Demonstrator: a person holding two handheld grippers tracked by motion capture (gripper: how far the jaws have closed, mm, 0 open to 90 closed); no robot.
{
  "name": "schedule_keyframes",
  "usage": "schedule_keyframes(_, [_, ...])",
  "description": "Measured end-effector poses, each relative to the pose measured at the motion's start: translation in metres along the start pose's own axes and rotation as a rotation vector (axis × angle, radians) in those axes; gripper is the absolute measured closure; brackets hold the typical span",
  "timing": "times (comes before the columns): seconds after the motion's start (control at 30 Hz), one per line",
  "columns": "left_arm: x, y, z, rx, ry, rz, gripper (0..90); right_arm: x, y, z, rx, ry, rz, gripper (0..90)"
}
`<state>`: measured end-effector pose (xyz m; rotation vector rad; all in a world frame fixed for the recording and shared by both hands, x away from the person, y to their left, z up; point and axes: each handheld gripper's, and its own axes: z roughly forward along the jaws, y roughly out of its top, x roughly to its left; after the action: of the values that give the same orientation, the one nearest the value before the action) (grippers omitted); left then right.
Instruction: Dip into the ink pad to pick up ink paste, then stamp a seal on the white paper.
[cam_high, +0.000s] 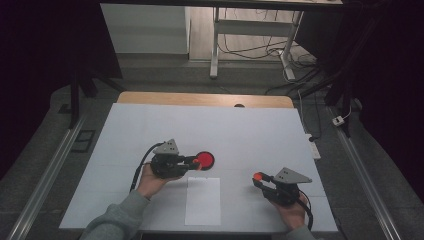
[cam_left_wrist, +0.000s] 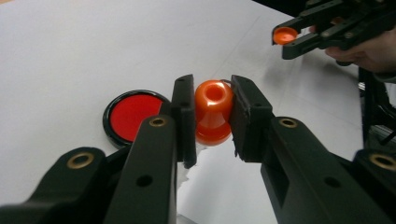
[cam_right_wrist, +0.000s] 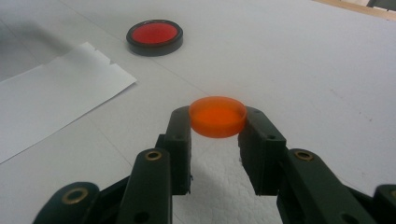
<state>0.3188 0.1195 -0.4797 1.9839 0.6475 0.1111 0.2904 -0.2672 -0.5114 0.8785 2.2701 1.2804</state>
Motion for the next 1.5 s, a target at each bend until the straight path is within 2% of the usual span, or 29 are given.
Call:
schedule_keyframes(0.67, [-0.021, -0.009, -0.011, 0.000, -0.019, 0.031, 72.2, -0.001, -0.001, -0.002, 0.003, -0.003, 0.005, 64.6])
schedule_keyframes(1.13, [-0.031, -0.015, -0.002, 0.036, -0.051, 0.046, 72.2, -0.002, -0.001, -0.002, 0.001, 0.002, 0.005, 64.6])
schedule_keyframes(1.5, [-0.034, -0.020, 0.002, 0.055, -0.058, 0.046, 72.1, -0.002, -0.001, -0.003, -0.002, 0.006, 0.011, 64.5])
